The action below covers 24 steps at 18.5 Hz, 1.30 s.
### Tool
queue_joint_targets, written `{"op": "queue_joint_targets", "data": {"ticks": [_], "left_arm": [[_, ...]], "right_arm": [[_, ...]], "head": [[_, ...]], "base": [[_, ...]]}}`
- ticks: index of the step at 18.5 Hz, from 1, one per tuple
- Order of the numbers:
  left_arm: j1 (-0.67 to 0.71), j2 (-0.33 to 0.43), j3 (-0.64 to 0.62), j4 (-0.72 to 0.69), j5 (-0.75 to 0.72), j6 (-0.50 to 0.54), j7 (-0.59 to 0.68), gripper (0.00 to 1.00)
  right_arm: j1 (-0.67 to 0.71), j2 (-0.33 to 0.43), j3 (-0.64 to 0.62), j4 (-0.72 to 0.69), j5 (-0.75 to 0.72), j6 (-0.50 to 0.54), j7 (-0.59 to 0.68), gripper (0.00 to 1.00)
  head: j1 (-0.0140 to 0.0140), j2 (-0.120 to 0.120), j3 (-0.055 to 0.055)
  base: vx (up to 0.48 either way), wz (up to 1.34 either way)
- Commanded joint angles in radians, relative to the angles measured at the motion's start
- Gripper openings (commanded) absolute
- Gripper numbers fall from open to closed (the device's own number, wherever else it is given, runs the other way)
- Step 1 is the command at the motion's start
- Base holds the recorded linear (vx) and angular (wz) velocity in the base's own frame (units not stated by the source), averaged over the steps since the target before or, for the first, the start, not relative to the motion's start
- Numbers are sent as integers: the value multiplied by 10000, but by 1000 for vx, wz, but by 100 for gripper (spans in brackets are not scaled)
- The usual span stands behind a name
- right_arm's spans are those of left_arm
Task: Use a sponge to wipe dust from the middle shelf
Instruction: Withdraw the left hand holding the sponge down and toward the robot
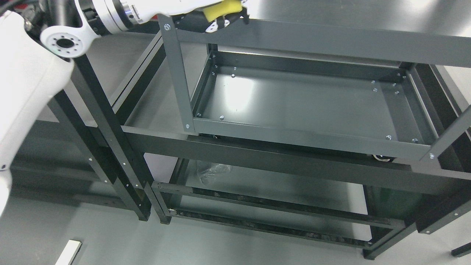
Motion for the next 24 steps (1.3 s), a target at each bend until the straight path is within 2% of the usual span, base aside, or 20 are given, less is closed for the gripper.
{"op": "queue_joint_targets", "data": {"ticks": [1,2,4,6,8,12,14,16,20,22,24], "left_arm": [[1956,-4096,1733,-228,1429,6,306,0],[2585,-4331,1887,-137,1429,6,322,0],[3691,-4331,1875,108,1414,6,657,0],[4490,-4331,1552,734,1445,6,2017,0],[5211,-4331,1597,1243,1536,6,2835,0],[7417,-4331,1781,1199,1843,6,3206,0],[8646,-4331,2284,1153,1919,6,3221,1],[9431,-4331,3478,1092,2317,403,3222,1],[10458,-4331,5918,-86,2748,1721,3176,0],[10995,-4331,6305,-990,2946,2213,3221,0],[11365,-4331,6246,-2520,4031,3541,3587,0]], "right_arm": [[1,-175,0,-175,0,731,-14,100],[1,-175,0,-175,0,731,1,100],[1,-175,0,-175,0,731,1,100],[1,-175,0,-175,0,731,1,100],[1,-175,0,-175,0,731,1,100],[1,-175,0,-175,0,731,1,100],[1,-175,0,-175,0,731,1,100],[1,-175,0,-175,0,731,1,100],[1,-175,0,-175,0,731,1,100],[1,-175,0,-175,0,731,1,100],[1,-175,0,-175,0,731,-15,100]], "head": [[0,0,0],[0,0,0],[0,0,0],[0,0,0],[0,0,0],[0,0,0],[0,0,0],[0,0,0],[0,0,0],[0,0,0],[0,0,0]], "base": [[0,0],[0,0],[0,0],[0,0],[0,0],[0,0],[0,0],[0,0],[0,0],[0,0],[0,0]]}}
